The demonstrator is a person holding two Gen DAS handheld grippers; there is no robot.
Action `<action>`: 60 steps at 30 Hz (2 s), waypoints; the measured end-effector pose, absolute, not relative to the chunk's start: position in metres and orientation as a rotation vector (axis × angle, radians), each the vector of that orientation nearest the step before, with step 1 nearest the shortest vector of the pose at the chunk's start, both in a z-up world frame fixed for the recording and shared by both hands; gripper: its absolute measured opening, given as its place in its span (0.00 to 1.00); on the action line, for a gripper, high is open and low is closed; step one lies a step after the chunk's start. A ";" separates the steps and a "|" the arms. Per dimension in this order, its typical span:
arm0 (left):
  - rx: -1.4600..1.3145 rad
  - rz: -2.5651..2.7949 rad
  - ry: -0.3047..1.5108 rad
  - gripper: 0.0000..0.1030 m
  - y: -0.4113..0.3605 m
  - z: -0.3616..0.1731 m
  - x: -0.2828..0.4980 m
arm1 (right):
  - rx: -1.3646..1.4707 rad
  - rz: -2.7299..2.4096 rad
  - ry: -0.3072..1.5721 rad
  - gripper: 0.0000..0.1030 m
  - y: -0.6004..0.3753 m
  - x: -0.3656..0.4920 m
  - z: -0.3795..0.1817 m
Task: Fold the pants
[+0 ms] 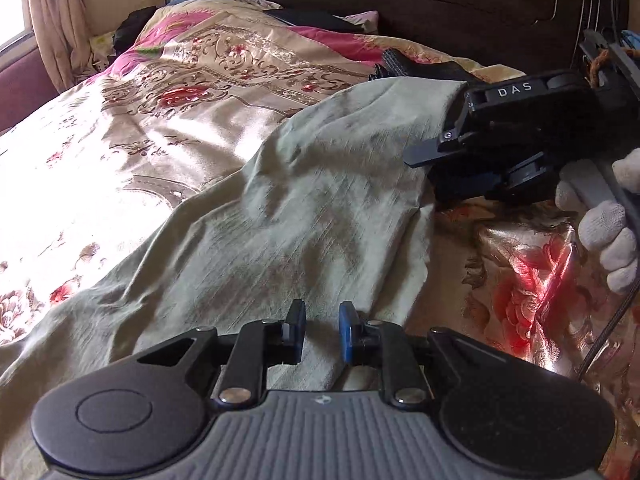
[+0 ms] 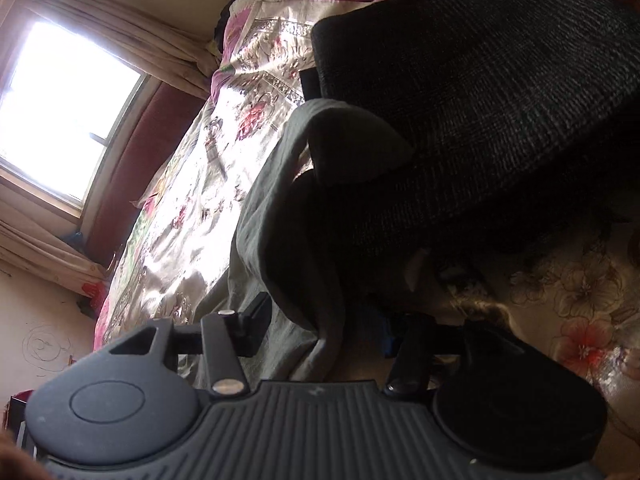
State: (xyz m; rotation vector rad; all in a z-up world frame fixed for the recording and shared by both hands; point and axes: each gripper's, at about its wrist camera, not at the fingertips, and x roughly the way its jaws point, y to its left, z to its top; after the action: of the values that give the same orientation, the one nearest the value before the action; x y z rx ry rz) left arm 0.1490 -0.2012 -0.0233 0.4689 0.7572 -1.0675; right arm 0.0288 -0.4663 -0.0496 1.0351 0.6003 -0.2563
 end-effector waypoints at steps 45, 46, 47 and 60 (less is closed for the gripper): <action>0.749 -0.946 0.516 0.17 -0.213 -0.017 0.088 | 0.880 -0.142 0.390 0.03 -0.468 0.022 -0.013; 0.736 -0.957 0.512 0.17 -0.209 -0.012 0.085 | 0.893 -0.128 0.358 0.03 -0.470 0.015 -0.005; 0.719 -0.968 0.514 0.17 -0.207 -0.008 0.084 | 0.899 -0.124 0.343 0.03 -0.470 0.011 -0.003; 0.812 -1.008 0.545 0.18 -0.206 -0.028 0.071 | 0.958 -0.181 0.517 0.33 -0.473 0.009 -0.049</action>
State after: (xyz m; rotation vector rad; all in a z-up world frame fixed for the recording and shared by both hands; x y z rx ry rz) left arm 0.0709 -0.2061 -0.0281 0.8123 0.5447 -1.0080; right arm 0.0086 -0.4734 -0.0491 0.9585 0.5165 -0.1807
